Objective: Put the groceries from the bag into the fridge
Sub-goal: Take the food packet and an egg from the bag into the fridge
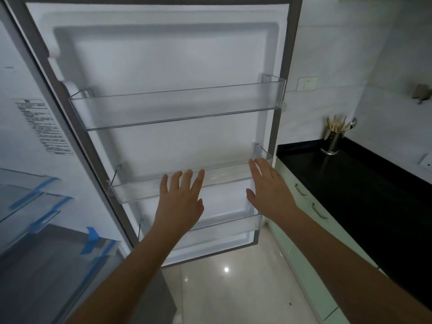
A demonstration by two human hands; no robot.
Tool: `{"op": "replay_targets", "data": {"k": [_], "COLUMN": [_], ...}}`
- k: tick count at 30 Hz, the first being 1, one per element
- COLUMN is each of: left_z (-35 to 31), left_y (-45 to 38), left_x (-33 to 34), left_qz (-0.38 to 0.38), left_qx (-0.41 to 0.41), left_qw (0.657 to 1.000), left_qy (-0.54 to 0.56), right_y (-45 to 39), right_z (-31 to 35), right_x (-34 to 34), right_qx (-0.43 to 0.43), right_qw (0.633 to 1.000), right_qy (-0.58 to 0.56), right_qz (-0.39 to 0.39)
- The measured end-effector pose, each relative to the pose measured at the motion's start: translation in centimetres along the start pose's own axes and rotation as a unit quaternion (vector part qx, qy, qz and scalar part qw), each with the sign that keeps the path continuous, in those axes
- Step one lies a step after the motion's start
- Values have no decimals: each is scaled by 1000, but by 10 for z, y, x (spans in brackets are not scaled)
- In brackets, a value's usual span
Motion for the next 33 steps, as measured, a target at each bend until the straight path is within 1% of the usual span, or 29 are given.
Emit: {"op": "replay_targets", "data": {"k": [2, 6, 10, 13, 18, 25, 30, 33], "left_z": [0, 2, -2, -12, -35, -60, -67, -66], "left_y": [0, 3, 14, 25, 36, 40, 55, 66], "left_x": [-1, -7, -13, -21, -36, -50, -48, -43], "left_qz": [15, 30, 53, 53, 49, 49, 42, 57], "left_qx": [-2, -1, -5, -4, 24, 85, 149, 189], "left_qw": [1000, 998, 995, 994, 995, 990, 975, 965], "left_qy": [7, 46, 80, 97, 84, 105, 159, 174], "right_y": [5, 26, 47, 63, 93, 141, 175, 200], "right_z": [-4, -15, -24, -29, -33, -33, -20, -6], "right_x": [-4, -9, -13, -14, -21, -44, -50, -49], "right_qx": [-11, -21, -21, -18, -5, 63, 135, 176], "right_qw": [1000, 998, 998, 999, 999, 998, 991, 984], "right_qy": [-19, -41, -55, -47, -45, -16, 10, 9], "right_qz": [22, 35, 20, 12, 6, -4, -2, 19]}}
Point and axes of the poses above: each hand's wrist, its own y-axis away from the middle knuckle, its own x-axis out of the palm, z = x × y, the point moved 5 cm from there along -y, towards the middle knuckle, and after that the axes turned 13 degrees about x, right-handed, at the moved point
